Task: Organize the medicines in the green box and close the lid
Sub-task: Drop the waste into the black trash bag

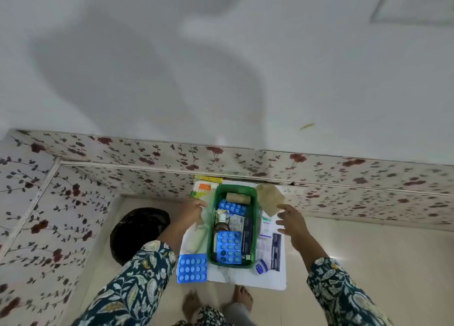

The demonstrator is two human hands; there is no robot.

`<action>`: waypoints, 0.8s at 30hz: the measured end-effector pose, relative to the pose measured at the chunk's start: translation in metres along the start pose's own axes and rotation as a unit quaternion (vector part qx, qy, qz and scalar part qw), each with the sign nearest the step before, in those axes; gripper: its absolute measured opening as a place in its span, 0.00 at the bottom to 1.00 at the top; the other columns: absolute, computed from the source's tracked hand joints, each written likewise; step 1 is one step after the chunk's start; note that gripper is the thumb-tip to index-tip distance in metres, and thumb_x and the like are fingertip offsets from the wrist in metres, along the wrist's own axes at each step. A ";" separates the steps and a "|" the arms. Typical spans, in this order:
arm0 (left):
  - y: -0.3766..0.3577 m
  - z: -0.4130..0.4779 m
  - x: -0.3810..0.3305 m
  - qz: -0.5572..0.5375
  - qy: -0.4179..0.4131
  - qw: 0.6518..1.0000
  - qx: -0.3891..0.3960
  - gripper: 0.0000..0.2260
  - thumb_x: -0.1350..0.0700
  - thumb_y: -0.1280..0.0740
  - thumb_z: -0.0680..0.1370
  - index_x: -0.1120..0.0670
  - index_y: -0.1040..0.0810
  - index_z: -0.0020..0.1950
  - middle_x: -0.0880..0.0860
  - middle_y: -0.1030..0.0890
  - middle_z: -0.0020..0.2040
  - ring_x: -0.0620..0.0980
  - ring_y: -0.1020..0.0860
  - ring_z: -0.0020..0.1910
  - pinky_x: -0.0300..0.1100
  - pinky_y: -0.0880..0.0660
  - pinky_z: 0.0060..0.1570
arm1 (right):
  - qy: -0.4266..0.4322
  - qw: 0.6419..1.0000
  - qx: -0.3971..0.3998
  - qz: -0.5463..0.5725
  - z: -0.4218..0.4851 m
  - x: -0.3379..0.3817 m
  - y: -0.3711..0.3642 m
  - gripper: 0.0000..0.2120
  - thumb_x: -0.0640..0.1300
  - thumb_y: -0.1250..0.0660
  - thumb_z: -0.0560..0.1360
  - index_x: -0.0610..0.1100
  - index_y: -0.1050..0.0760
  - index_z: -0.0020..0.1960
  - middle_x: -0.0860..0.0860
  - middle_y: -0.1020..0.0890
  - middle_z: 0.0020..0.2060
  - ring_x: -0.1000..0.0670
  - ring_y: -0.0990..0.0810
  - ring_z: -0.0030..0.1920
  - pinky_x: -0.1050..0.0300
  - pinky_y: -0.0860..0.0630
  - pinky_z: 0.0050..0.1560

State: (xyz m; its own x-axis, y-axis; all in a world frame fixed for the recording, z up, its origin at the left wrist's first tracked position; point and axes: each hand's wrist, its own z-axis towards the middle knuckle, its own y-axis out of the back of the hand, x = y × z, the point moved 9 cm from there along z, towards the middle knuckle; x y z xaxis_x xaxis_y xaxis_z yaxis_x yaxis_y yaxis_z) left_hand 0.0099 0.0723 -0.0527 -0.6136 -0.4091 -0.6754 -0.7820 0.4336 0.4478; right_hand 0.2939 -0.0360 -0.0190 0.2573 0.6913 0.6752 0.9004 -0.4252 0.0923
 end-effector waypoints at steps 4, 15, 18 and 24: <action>-0.024 0.052 0.037 0.021 -0.021 0.999 0.040 0.13 0.70 0.41 0.68 0.70 0.19 0.47 0.52 0.28 0.26 0.26 0.23 0.35 0.35 0.27 0.38 | -0.037 0.998 -0.039 -0.014 0.046 -0.013 0.011 0.13 0.29 0.44 0.75 0.42 0.26 0.50 0.44 0.29 0.32 0.48 0.32 0.30 0.60 0.36 0.34; -0.010 0.045 0.015 0.033 0.043 0.997 -0.047 0.12 0.68 0.37 0.76 0.67 0.22 0.58 0.64 0.22 0.59 0.59 0.23 0.59 0.39 0.32 0.51 | 0.045 0.996 -0.050 0.065 0.060 0.009 0.007 0.15 0.27 0.42 0.72 0.43 0.21 0.46 0.44 0.26 0.54 0.42 0.26 0.51 0.57 0.28 0.41; 0.017 0.024 -0.004 -0.094 0.049 0.991 -0.086 0.08 0.67 0.37 0.77 0.67 0.21 0.53 0.57 0.22 0.48 0.53 0.25 0.49 0.39 0.32 0.43 | 0.108 0.987 -0.061 0.102 0.026 0.041 0.011 0.17 0.26 0.42 0.73 0.46 0.21 0.44 0.43 0.25 0.54 0.42 0.25 0.50 0.58 0.26 0.41; 0.075 -0.042 -0.027 -0.292 0.026 0.949 -0.118 0.06 0.66 0.38 0.78 0.61 0.23 0.51 0.51 0.22 0.39 0.47 0.24 0.38 0.36 0.27 0.41 | 0.164 0.986 0.019 0.026 -0.047 0.068 -0.071 0.17 0.29 0.40 0.74 0.50 0.22 0.45 0.51 0.23 0.50 0.50 0.23 0.45 0.68 0.25 0.36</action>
State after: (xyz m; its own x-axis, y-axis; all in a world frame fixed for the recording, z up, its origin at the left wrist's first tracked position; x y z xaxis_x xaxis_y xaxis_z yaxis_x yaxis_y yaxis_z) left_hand -0.0370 0.0823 0.0239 -0.0688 -0.5656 -0.8218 -0.9892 -0.0683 0.1298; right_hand 0.2314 0.0134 0.0551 0.1818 0.4410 0.8789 0.9033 -0.4282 0.0280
